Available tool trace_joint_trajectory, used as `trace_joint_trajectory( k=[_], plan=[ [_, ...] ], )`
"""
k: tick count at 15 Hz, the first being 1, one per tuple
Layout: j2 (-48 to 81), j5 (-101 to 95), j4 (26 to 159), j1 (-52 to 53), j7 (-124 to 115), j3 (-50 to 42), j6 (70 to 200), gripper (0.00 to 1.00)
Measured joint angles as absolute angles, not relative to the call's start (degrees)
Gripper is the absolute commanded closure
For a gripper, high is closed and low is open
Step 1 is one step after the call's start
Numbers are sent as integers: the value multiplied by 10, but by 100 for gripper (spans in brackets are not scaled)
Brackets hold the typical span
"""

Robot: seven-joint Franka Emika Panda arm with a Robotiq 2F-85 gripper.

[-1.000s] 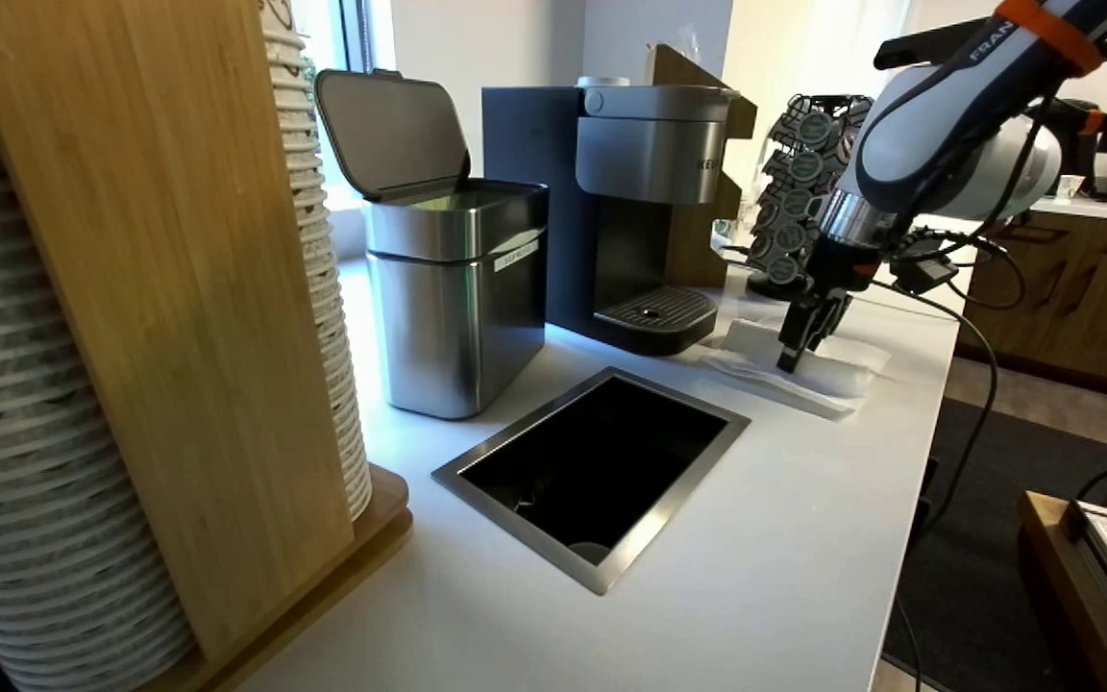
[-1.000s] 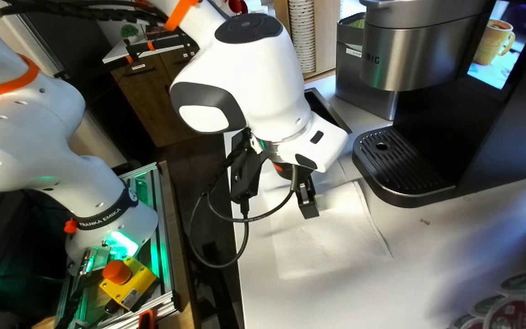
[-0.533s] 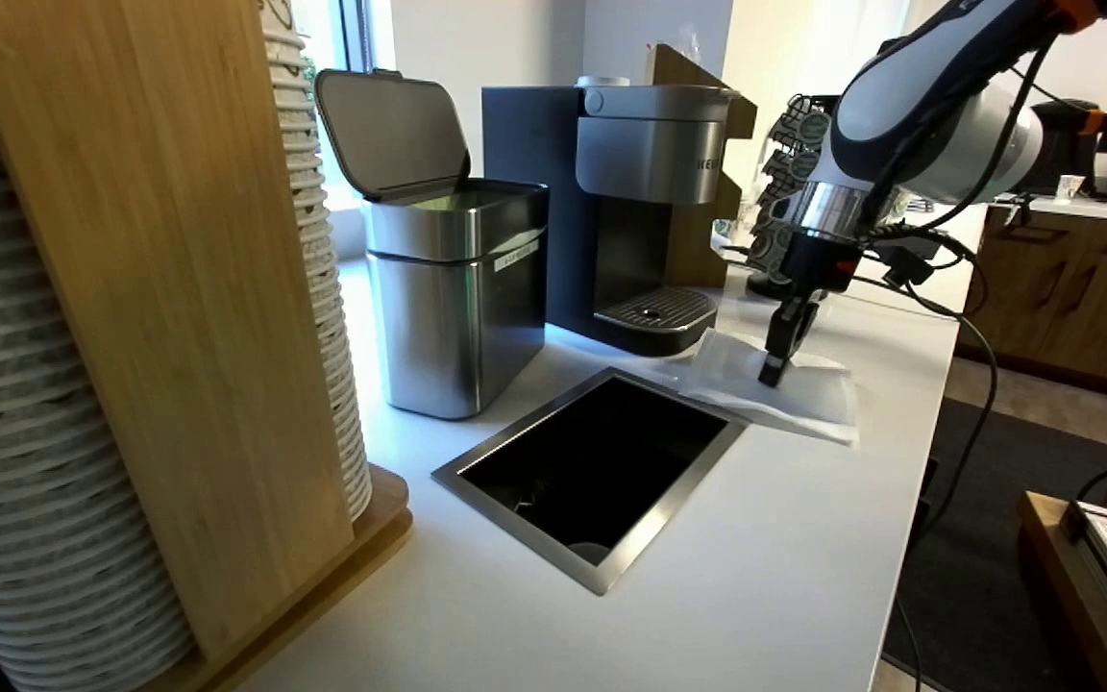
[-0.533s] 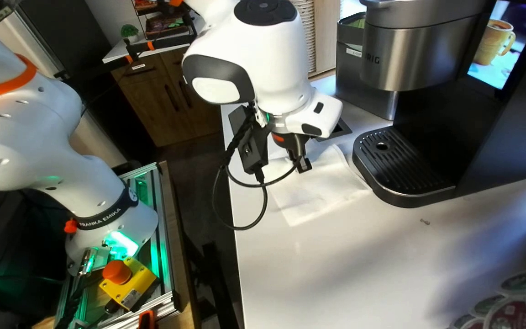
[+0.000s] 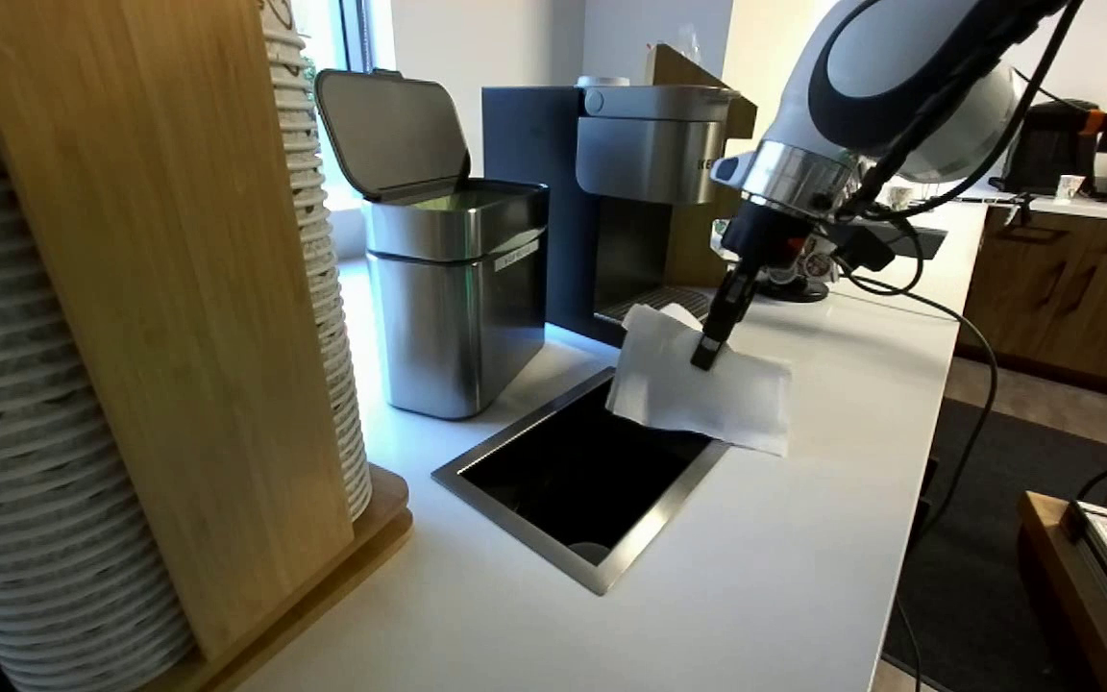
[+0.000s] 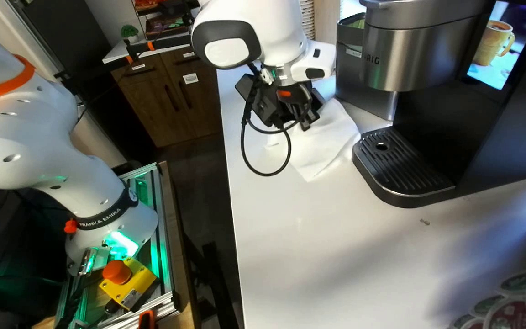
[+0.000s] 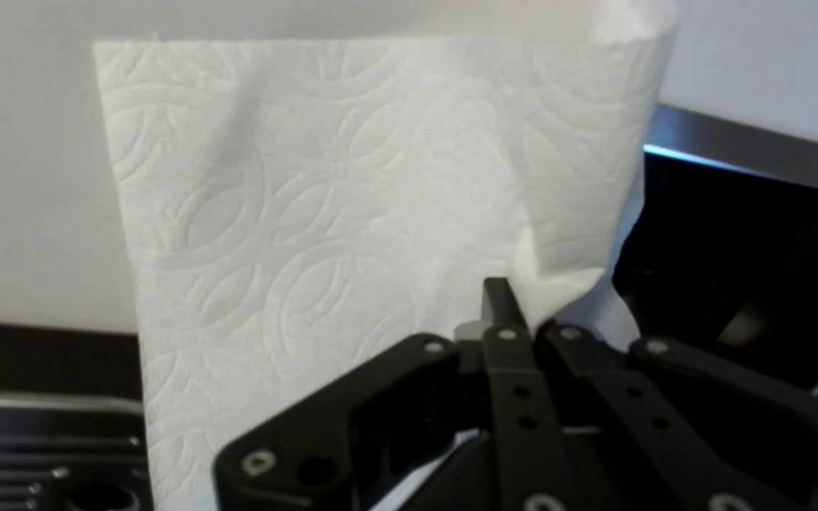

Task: Pick up the paper towel and place it in the sink

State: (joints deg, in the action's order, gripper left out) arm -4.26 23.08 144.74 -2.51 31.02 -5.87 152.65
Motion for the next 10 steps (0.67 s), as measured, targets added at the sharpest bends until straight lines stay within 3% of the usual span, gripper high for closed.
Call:
trace_joint_trajectory(
  k=[10],
  plan=[
    [-5, 322, 1391, 35, 337, -19, 1573, 99]
  ],
)
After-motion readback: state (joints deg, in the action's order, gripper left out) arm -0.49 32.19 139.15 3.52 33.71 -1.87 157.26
